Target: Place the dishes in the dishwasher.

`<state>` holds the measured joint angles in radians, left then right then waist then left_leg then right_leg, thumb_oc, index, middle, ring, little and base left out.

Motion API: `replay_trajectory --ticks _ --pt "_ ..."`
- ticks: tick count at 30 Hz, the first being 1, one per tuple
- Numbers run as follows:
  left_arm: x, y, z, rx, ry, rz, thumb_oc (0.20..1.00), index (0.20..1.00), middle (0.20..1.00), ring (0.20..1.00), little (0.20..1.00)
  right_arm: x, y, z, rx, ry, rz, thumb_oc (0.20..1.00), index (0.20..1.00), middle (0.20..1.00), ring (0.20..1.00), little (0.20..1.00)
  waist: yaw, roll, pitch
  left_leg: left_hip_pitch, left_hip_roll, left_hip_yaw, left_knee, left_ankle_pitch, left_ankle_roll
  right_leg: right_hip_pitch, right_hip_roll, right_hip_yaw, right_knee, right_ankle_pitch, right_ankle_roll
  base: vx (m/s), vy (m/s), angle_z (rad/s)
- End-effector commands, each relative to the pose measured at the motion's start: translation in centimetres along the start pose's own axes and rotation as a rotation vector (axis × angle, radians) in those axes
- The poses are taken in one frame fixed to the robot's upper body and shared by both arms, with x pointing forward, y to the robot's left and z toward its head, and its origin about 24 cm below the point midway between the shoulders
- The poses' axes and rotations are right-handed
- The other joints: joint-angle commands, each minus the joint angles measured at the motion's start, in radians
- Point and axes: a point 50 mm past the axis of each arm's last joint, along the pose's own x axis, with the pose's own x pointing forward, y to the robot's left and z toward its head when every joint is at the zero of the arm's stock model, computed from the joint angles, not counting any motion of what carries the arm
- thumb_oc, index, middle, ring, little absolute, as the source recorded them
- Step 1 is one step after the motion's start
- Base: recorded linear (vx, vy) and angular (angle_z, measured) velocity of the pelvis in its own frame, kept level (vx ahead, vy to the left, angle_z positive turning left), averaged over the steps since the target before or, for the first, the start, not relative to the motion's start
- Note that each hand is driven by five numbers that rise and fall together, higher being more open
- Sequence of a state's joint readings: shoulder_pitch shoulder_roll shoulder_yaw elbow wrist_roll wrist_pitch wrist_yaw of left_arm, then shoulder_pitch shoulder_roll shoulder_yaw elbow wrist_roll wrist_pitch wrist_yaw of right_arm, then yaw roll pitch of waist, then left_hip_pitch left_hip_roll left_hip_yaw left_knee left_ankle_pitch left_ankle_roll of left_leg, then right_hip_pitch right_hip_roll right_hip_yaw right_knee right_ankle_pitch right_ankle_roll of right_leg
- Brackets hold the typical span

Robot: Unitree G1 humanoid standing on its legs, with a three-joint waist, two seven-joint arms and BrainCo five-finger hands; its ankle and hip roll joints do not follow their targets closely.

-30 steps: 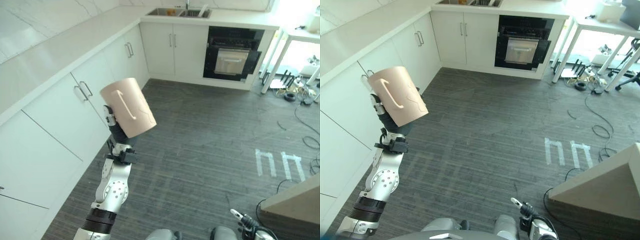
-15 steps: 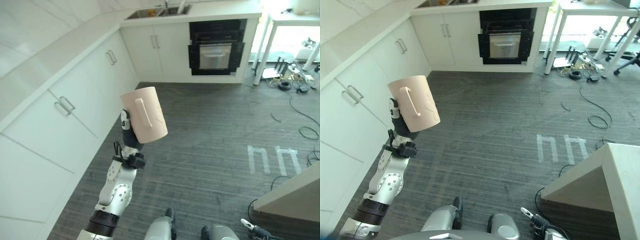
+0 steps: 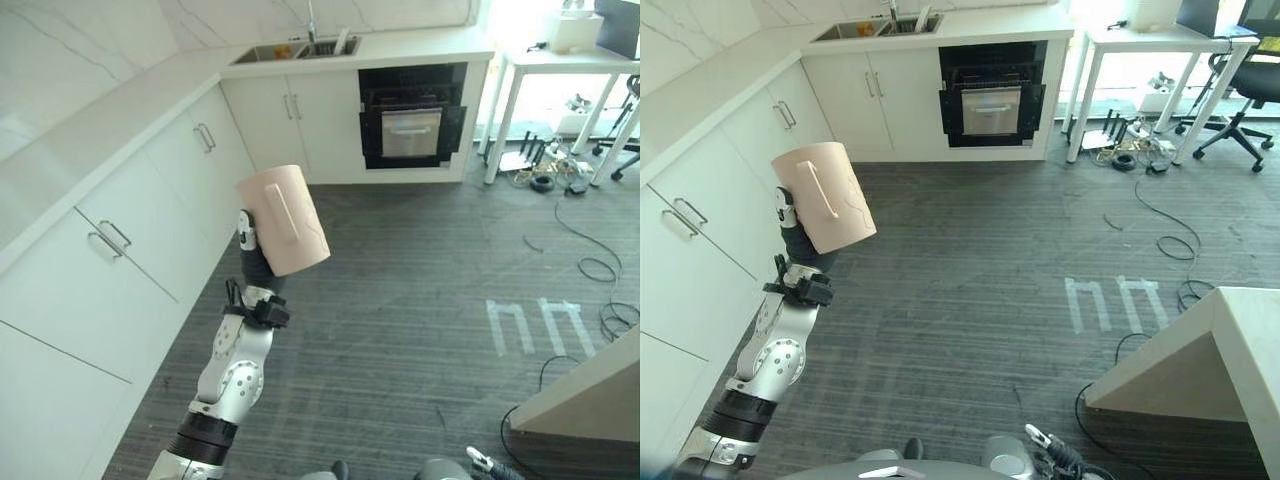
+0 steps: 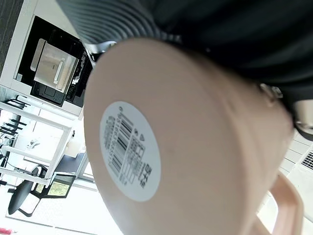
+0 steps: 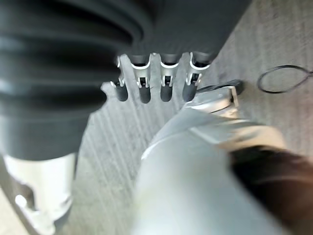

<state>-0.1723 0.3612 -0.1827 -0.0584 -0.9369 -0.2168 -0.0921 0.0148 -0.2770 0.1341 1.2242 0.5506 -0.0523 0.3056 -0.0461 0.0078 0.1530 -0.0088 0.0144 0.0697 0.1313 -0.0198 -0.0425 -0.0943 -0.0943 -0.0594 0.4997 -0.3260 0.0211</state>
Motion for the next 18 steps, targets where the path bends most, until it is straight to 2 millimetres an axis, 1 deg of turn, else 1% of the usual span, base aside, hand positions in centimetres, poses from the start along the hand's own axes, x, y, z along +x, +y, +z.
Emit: replay_trajectory --ticks 1,2,4,6,7,8,10,11,12,13,14,15,16,17,18 --pt "2.1 -1.6 2.8 0.024 -0.15 -0.097 0.2 0.2 0.2 0.2 0.2 -0.1 -1.4 1.9 0.028 -0.052 -0.075 1.0 1.0 1.0 1.0 1.0 0.004 0.009 0.039 -0.081 0.038 0.062 0.169 -0.05 -0.016 0.145 0.058 -0.028 -0.2 0.112 0.003 0.29 0.196 0.28" --pt "2.0 -1.6 2.8 0.028 -0.149 -0.096 0.2 0.2 0.2 0.2 0.2 -0.1 -1.5 2.3 0.031 -0.067 -0.085 1.0 1.0 1.0 1.0 1.0 0.007 0.025 0.039 -0.124 0.051 0.046 0.169 -0.05 -0.026 0.152 0.07 -0.028 -0.2 0.106 0.004 0.24 0.223 0.21" --pt "1.9 -1.2 2.7 0.029 -0.141 -0.095 0.2 0.2 0.2 0.2 0.2 -0.3 -2.0 2.9 0.032 -0.101 -0.116 1.0 1.0 1.0 1.0 1.0 0.01 0.041 0.036 -0.193 0.074 0.043 0.169 -0.019 -0.045 0.17 0.083 -0.026 -0.2 0.09 0.003 0.33 0.252 0.07" --pt "2.0 -0.9 2.7 0.04 -0.132 -0.095 0.2 0.2 0.2 0.2 0.2 -0.2 -1.8 3.4 0.021 -0.123 -0.127 1.0 1.0 1.0 1.0 1.0 0.02 0.038 0.014 -0.211 0.057 0.041 0.169 -0.064 -0.026 0.177 0.064 -0.018 -0.2 0.073 0.016 0.3 0.251 -0.07" --pt "1.9 -0.8 2.6 0.044 -0.128 -0.095 0.2 0.2 0.2 0.2 0.2 -0.1 -1.8 3.5 0.033 -0.128 -0.13 1.0 1.0 1.0 1.0 1.0 0.024 0.037 0.01 -0.214 0.052 0.037 0.169 -0.067 -0.025 0.178 0.06 -0.016 -0.2 0.071 0.018 0.35 0.266 -0.28" --pt "1.8 -0.6 2.4 0.058 -0.114 -0.096 0.2 0.2 0.2 0.2 0.2 -0.1 -1.7 3.7 0.07 -0.146 -0.127 1.0 1.0 1.0 1.0 1.0 0.034 0.033 -0.003 -0.204 0.032 0.021 0.169 -0.086 -0.007 0.185 0.047 -0.019 -0.2 0.069 0.029 0.31 0.215 -0.46" --pt "1.9 -0.6 2.4 0.067 -0.099 -0.115 0.2 0.2 0.2 0.2 0.2 0.0 -1.2 3.6 0.084 -0.167 -0.117 1.0 1.0 1.0 1.0 1.0 0.041 0.03 -0.021 -0.179 0.003 -0.01 0.169 -0.119 0.023 0.191 0.036 -0.032 -0.2 0.073 0.039 0.39 0.258 -0.59" --pt "2.2 -0.8 2.4 0.079 -0.085 -0.138 0.2 0.2 0.2 0.2 0.2 0.2 -0.6 3.5 0.081 -0.173 -0.113 1.0 1.0 1.0 1.0 1.0 0.035 0.03 -0.029 -0.158 -0.017 -0.028 0.169 -0.137 0.051 0.21 0.033 -0.049 -0.2 0.092 0.046 0.41 0.266 -0.36" --pt "2.3 -1.0 2.4 0.09 -0.08 -0.152 0.2 0.2 0.2 0.2 0.2 0.3 -0.2 3.5 0.075 -0.182 -0.11 1.0 1.0 1.0 1.0 1.0 0.03 0.032 -0.032 -0.148 -0.02 -0.028 0.169 -0.142 0.065 0.22 0.03 -0.064 -0.2 0.143 0.059 0.37 0.25 0.05" --pt "2.6 -1.3 2.5 0.101 -0.076 -0.164 0.2 0.2 0.2 0.2 0.2 0.4 0.2 3.5 0.076 -0.191 -0.104 1.0 1.0 1.0 1.0 1.0 0.021 0.036 -0.031 -0.137 -0.028 -0.036 0.169 -0.153 0.081 0.219 0.025 -0.08 -0.182 0.219 0.08 0.28 0.22 0.35" --pt "2.9 -1.7 2.6 0.118 -0.069 -0.175 0.2 0.2 0.2 0.2 0.2 0.6 0.7 3.5 0.089 -0.208 -0.093 1.0 1.0 1.0 1.0 1.0 0.012 0.035 -0.022 -0.118 -0.043 -0.037 0.169 -0.167 0.105 0.162 0.003 -0.101 -0.03 0.275 0.106 0.28 0.219 0.4" --pt "3.0 -2.0 2.6 0.127 -0.062 -0.173 0.2 0.2 0.2 0.2 0.2 0.6 1.0 3.7 0.092 -0.221 -0.08 1.0 1.0 1.0 1.0 1.0 0.011 0.033 -0.016 -0.101 -0.054 -0.032 0.169 -0.176 0.118 0.106 -0.023 -0.115 0.098 0.321 0.118 0.27 0.175 0.33" --pt "3.0 -2.1 2.6 0.137 -0.06 -0.17 0.2 0.2 0.2 0.2 0.2 0.7 1.2 3.8 0.085 -0.233 -0.069 1.0 1.0 1.0 1.0 1.0 0.012 0.035 -0.012 -0.089 -0.057 -0.029 0.169 -0.183 0.121 0.066 -0.039 -0.125 0.142 0.349 0.118 0.32 0.052 0.12" --pt "2.7 -2.1 2.7 0.166 -0.066 -0.169 0.2 0.2 0.2 0.2 0.2 0.8 1.7 4.4 0.058 -0.258 -0.046 1.0 1.0 1.0 1.0 1.0 0.013 0.034 -0.007 -0.074 -0.056 -0.014 0.169 -0.196 0.122 0.015 -0.029 -0.147 0.084 0.341 0.11 0.28 -0.048 0.01" --pt "2.6 -2.1 2.8 0.179 -0.066 -0.173 0.2 0.2 0.2 0.2 0.2 0.8 1.8 4.6 0.055 -0.268 -0.038 1.0 1.0 1.0 1.0 1.0 0.012 0.033 -0.006 -0.071 -0.056 -0.013 0.169 -0.2 0.121 0.01 -0.015 -0.151 0.037 0.332 0.108 0.29 -0.139 -0.15"
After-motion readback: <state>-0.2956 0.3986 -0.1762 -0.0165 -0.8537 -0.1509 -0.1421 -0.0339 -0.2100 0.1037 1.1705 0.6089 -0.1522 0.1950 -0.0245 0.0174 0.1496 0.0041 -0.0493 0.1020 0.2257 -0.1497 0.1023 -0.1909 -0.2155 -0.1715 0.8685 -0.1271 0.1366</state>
